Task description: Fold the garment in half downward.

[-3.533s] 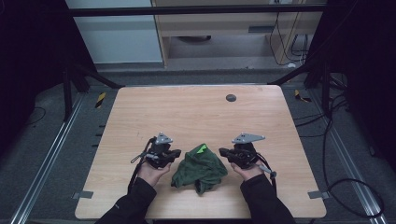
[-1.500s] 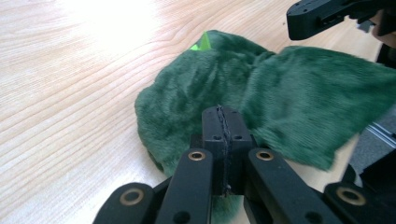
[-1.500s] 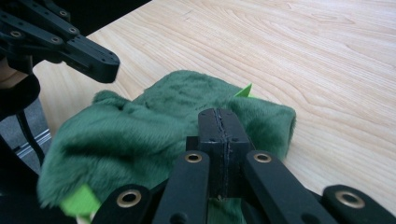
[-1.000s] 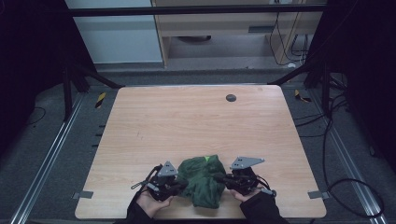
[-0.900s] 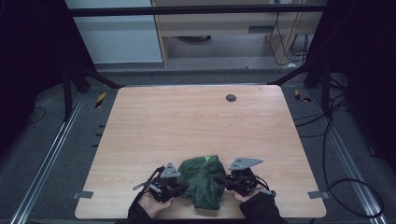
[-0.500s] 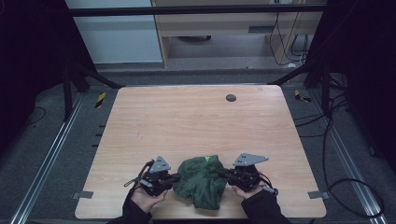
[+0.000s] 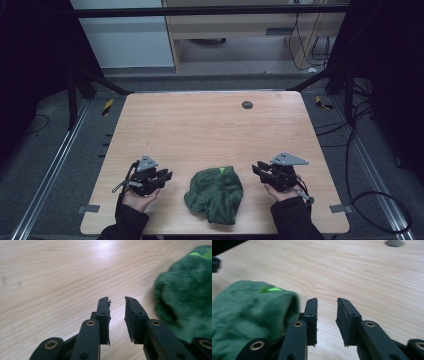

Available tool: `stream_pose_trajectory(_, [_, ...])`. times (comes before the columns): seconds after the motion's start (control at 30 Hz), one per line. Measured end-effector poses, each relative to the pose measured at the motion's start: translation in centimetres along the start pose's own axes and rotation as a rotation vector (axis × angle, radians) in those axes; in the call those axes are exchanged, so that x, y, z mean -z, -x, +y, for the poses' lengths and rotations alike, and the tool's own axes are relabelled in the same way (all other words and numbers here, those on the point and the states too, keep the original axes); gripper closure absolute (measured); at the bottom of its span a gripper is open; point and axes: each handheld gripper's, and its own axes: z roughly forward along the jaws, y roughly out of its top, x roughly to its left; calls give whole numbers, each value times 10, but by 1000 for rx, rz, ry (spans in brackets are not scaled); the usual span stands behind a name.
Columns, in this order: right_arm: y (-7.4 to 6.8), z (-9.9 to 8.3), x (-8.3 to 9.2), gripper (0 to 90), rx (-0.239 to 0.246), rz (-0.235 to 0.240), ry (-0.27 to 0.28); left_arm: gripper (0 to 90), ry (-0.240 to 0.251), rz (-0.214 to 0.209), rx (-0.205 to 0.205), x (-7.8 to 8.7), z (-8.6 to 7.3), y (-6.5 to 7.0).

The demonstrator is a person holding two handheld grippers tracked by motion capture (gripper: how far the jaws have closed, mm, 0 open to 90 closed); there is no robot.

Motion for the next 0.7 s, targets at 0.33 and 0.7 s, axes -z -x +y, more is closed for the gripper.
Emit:
stream_pose_trajectory(0.33, [31,-11,2,548,-35,-141,-47,613,-1,74,22,11,-9,-28])
stream_pose_trajectory(0.7, [43,-18,2,379,-43,-233,-72,445,-1,139,37,15,-17,-49])
